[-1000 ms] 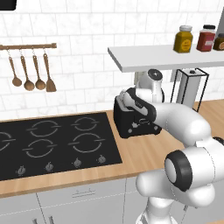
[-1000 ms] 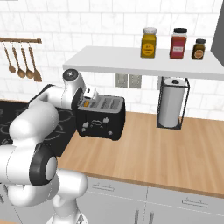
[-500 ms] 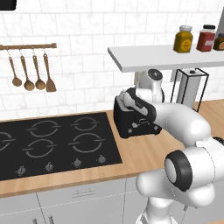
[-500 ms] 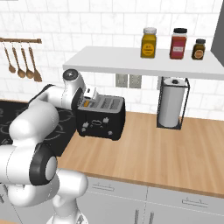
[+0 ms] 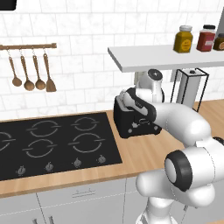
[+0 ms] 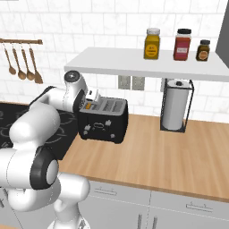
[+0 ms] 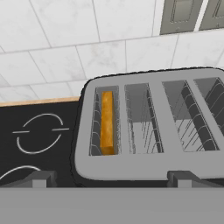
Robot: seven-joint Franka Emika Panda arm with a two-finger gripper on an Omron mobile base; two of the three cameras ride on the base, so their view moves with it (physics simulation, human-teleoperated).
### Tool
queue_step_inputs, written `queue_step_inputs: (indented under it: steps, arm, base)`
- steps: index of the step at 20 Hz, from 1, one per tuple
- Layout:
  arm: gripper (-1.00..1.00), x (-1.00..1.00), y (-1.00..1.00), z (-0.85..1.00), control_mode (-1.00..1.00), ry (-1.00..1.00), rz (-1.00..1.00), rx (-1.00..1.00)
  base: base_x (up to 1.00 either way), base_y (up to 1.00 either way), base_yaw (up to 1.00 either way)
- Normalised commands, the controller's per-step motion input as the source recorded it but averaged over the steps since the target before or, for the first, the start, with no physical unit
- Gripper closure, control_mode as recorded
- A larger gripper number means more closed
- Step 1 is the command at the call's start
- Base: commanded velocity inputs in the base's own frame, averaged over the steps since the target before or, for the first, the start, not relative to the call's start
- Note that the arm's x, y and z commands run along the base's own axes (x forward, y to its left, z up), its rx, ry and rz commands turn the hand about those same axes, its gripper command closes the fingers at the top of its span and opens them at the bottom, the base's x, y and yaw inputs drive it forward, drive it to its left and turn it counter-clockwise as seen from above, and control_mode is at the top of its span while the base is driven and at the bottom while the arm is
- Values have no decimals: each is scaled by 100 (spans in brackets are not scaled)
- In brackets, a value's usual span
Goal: Start the toaster. Once the lever pops up, take the bread to the plate on the dining counter.
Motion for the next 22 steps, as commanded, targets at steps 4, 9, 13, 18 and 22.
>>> queue_step_inputs:
  steps: [4, 9, 13, 18, 22]
  arm:
    - [-100, 0, 0, 0, -100, 0, 0, 0]
    - [-100, 0, 0, 0, -100, 0, 0, 0]
    - [-100, 0, 0, 0, -100, 0, 0, 0]
    - [-100, 0, 0, 0, -100, 0, 0, 0]
    - [-100, 0, 0, 0, -100, 0, 0, 0]
  base:
    - [0, 0, 0]
    - [0, 0, 0]
    - [0, 0, 0]
    - [0, 0, 0]
    - [0, 0, 0]
